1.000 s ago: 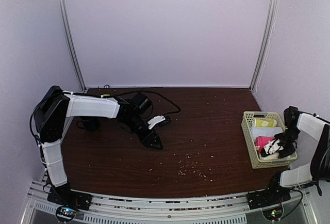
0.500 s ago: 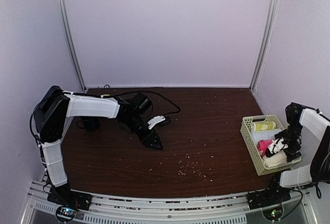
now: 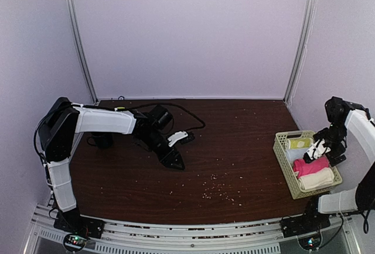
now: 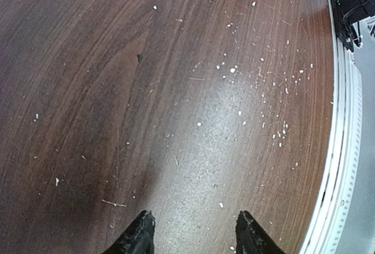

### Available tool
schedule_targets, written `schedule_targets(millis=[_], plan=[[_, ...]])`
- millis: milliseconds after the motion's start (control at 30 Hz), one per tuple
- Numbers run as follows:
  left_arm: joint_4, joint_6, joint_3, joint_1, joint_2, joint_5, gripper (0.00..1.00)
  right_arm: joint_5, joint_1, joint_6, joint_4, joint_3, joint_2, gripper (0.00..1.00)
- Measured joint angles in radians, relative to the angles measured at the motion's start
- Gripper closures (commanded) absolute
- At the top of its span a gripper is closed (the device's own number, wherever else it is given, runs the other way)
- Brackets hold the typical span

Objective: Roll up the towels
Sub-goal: Reset both arms

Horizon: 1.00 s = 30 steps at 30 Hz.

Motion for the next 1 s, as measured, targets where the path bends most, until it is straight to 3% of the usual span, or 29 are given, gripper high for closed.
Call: schedule_targets(millis=[133, 233, 400, 600, 667, 767, 1000], plan=[[-0.003, 0.005, 0.000, 0.000, 0.000, -0.008, 0.50, -0.029, 0.089, 0.092, -0.002, 0.106, 0.026, 0.00], [-0.005, 0.006, 0.000, 0.003, 0.000, -0.048, 0.49, -0.056, 0.198, 0.266, 0.055, 0.183, 0.077, 0.00], [0.013, -0.019, 0.000, 0.011, 0.000, -0.225, 0.46, -0.088, 0.383, 0.683, 0.216, 0.319, 0.270, 0.00], [0.068, -0.089, 0.004, 0.024, -0.014, -0.474, 0.40, -0.208, 0.434, 1.175, 0.357, 0.486, 0.494, 0.00], [0.090, -0.115, 0.008, 0.036, -0.036, -0.557, 0.34, -0.255, 0.436, 1.309, 0.438, 0.475, 0.496, 0.00], [0.118, -0.142, 0.021, 0.055, -0.093, -0.670, 0.32, -0.301, 0.438, 1.493, 0.600, 0.435, 0.458, 0.00], [0.161, -0.163, 0.185, 0.095, -0.181, -0.894, 0.25, -0.314, 0.438, 1.909, 1.001, 0.387, 0.305, 0.00]])
